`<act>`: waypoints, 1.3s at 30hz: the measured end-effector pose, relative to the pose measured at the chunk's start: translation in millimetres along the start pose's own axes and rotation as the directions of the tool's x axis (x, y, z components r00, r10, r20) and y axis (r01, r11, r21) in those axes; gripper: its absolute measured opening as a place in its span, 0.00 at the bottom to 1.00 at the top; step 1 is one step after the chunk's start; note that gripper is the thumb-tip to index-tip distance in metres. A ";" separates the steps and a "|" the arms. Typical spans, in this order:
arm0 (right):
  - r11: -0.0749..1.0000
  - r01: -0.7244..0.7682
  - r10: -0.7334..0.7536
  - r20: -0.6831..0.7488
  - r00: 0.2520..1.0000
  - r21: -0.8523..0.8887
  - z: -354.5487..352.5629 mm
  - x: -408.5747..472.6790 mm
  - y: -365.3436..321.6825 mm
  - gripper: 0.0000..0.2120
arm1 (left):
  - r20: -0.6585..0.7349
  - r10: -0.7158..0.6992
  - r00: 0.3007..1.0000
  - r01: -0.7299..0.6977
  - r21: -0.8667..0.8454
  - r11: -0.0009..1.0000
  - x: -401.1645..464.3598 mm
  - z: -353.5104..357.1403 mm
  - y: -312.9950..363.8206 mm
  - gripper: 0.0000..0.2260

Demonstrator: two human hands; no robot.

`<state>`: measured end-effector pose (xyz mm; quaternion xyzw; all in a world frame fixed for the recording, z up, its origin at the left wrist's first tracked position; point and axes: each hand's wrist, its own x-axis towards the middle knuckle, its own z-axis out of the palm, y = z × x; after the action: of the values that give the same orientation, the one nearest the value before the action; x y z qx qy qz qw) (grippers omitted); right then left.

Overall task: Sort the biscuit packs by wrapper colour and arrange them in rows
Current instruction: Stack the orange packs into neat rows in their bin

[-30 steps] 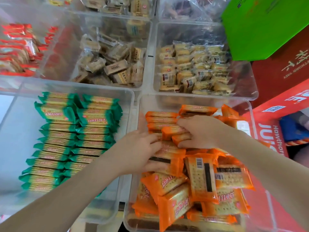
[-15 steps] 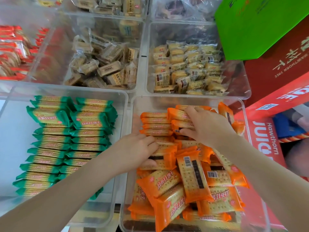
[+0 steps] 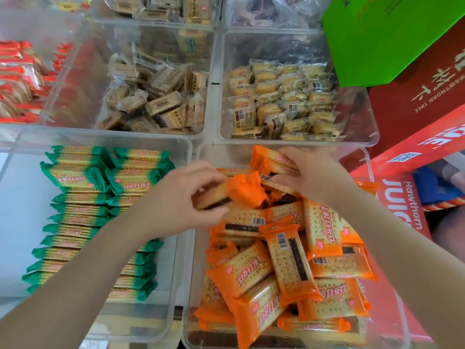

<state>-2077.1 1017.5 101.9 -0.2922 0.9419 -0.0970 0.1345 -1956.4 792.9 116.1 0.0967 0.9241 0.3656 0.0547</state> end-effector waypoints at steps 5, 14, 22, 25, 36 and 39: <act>0.952 -0.109 0.130 -0.056 0.990 0.286 -1.5 1.0 6.4 0.26 | -0.041 0.013 0.999 0.002 0.355 0.935 38.0 2.2 5.5 0.20; 0.945 -0.026 0.131 -0.307 0.943 0.325 -6.7 -15.2 12.2 0.21 | 0.131 -0.028 0.991 -0.081 0.755 0.651 75.4 34.3 -20.5 0.19; 0.936 0.349 -0.345 -0.267 0.900 -0.036 6.6 -10.2 -3.7 0.23 | -0.042 0.068 0.997 -0.010 0.778 0.629 65.6 34.5 -23.2 0.14; 0.904 0.363 -0.412 -0.241 0.878 -0.226 12.4 -3.6 -16.1 0.25 | -0.014 0.018 1.000 -0.002 0.719 0.695 69.7 28.5 -21.3 0.11; 0.930 0.249 -0.227 0.108 0.968 -0.271 23.0 -6.0 -17.0 0.21 | 0.221 0.126 0.967 -0.241 0.639 0.730 63.0 5.9 -41.5 0.22; 0.939 0.236 -0.229 0.056 0.972 -0.251 27.1 1.1 -33.1 0.20 | 0.204 0.075 0.976 -0.186 0.605 0.774 63.5 7.7 -39.4 0.30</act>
<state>-2052.3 987.2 84.7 -0.4174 0.9036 0.0142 0.0956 -2022.5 783.7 81.6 0.2041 0.9757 0.0347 0.0721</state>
